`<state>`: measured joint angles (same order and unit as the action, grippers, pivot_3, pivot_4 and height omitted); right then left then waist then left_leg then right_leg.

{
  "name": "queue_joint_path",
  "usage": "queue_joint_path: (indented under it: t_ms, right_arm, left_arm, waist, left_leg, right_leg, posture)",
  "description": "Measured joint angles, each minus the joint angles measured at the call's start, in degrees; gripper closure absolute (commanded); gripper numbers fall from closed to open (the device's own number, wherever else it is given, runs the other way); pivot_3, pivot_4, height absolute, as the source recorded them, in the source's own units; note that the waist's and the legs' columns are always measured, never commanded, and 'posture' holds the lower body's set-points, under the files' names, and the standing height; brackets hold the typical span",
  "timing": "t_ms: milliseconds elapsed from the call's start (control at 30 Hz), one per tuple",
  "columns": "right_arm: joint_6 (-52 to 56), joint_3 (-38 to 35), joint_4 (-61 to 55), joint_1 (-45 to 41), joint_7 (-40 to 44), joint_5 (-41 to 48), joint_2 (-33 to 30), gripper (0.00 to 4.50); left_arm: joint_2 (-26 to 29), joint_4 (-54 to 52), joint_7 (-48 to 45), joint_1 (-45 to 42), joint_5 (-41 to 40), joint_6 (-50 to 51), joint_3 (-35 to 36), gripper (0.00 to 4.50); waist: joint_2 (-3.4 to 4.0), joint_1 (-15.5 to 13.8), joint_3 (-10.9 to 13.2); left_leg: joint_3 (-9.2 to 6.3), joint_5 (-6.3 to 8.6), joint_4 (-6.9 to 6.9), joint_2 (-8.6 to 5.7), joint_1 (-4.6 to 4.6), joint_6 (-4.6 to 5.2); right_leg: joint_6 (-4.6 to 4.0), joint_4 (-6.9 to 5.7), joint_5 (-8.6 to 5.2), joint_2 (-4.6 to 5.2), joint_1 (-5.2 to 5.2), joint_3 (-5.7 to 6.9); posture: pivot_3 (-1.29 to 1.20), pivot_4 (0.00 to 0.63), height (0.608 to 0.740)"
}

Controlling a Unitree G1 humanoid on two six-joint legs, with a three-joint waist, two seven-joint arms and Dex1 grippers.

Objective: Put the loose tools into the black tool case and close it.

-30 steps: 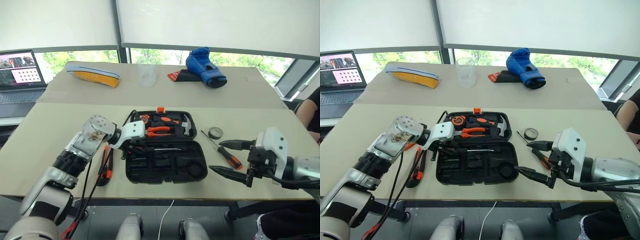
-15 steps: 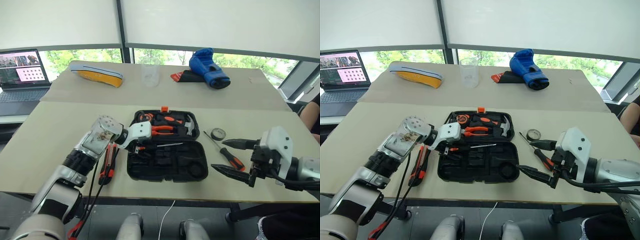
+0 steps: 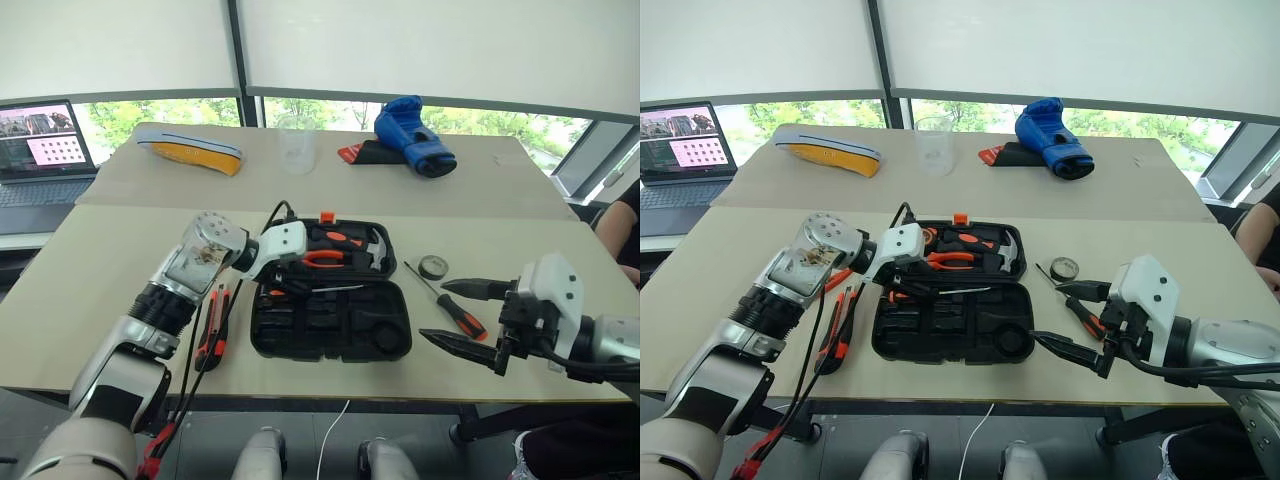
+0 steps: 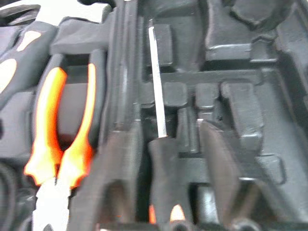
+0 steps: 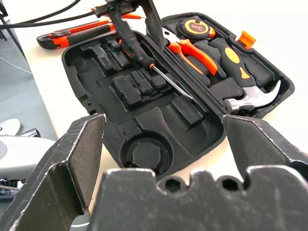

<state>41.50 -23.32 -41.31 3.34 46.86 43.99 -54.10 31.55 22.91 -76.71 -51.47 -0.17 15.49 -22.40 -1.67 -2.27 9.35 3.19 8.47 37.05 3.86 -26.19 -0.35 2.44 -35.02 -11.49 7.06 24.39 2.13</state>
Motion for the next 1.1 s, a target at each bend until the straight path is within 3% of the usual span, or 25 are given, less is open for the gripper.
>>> queue_joint_path:
  t_ms: [33, 600, 767, 800, 933, 1100]
  right_arm:
    - [0.0, 0.0, -0.1, 0.2, -0.1, 0.0, 0.0, 0.00]
    - [0.0, 0.1, 0.2, 1.6, -1.4, -0.6, 0.6, 0.00]
    - [-0.1, 0.2, 0.5, 2.2, -2.9, -2.3, 1.8, 0.00]
    - [-0.1, 0.1, 0.8, 2.5, -3.5, -2.6, 2.0, 0.00]
    - [0.2, -1.3, 2.6, 5.2, -5.5, -3.4, 3.7, 0.00]
    - [0.4, -5.9, 7.6, 9.1, -9.9, -5.7, 7.3, 0.00]
  left_arm:
    - [-0.3, 1.1, 0.2, 0.0, 0.4, -0.8, 0.0, 4.49]
    - [-2.1, 3.7, 1.9, 0.0, 6.8, -11.7, -1.7, 4.49]
    - [-3.6, 6.7, 0.5, -1.5, 4.9, -7.9, 0.2, 4.49]
    - [-3.6, 6.9, -0.8, -1.5, 3.2, -5.3, 1.2, 3.99]
    - [-3.0, 4.6, -7.0, -2.2, -6.0, 3.4, 6.8, 2.67]
    - [0.4, -5.9, -9.6, -3.2, -17.2, 13.3, 15.3, 0.75]
  waist:
    - [0.00, 0.0, 0.0]
    - [0.05, -0.3, 0.0]
    - [0.04, -0.3, 0.0]
    - [0.04, -0.2, 0.0]
    - [0.02, 0.1, 0.0]
    - [0.02, 0.1, 0.0]
  left_leg:
    - [0.00, 0.00, 0.00, 0.00, 0.00, 0.00]
    - [-0.01, 0.00, 0.03, -0.01, 0.11, 0.00]
    - [-0.02, 0.01, 0.08, -0.01, 0.09, -0.01]
    - [-0.03, 0.00, 0.08, -0.01, 0.07, -0.01]
    - [-0.06, 0.00, 0.07, 0.00, 0.00, 0.01]
    - [-0.10, -0.01, 0.06, -0.01, 0.00, 0.01]
  right_leg:
    - [0.00, 0.00, 0.00, 0.00, 0.00, 0.00]
    - [0.00, 0.00, 0.00, 0.00, -0.16, 0.00]
    - [0.02, -0.02, 0.01, 0.00, -0.14, 0.00]
    - [0.02, -0.03, 0.01, 0.00, -0.12, 0.00]
    - [0.00, -0.02, -0.02, -0.02, -0.05, 0.00]
    - [0.04, -0.03, -0.07, -0.06, -0.10, 0.00]
  posture:
    - [0.00, 0.150, 0.740]
    - [0.00, 0.150, 0.740]
    - [0.00, 0.150, 0.740]
    - [0.00, 0.150, 0.740]
    - [0.00, 0.150, 0.740]
    - [0.00, 0.150, 0.740]
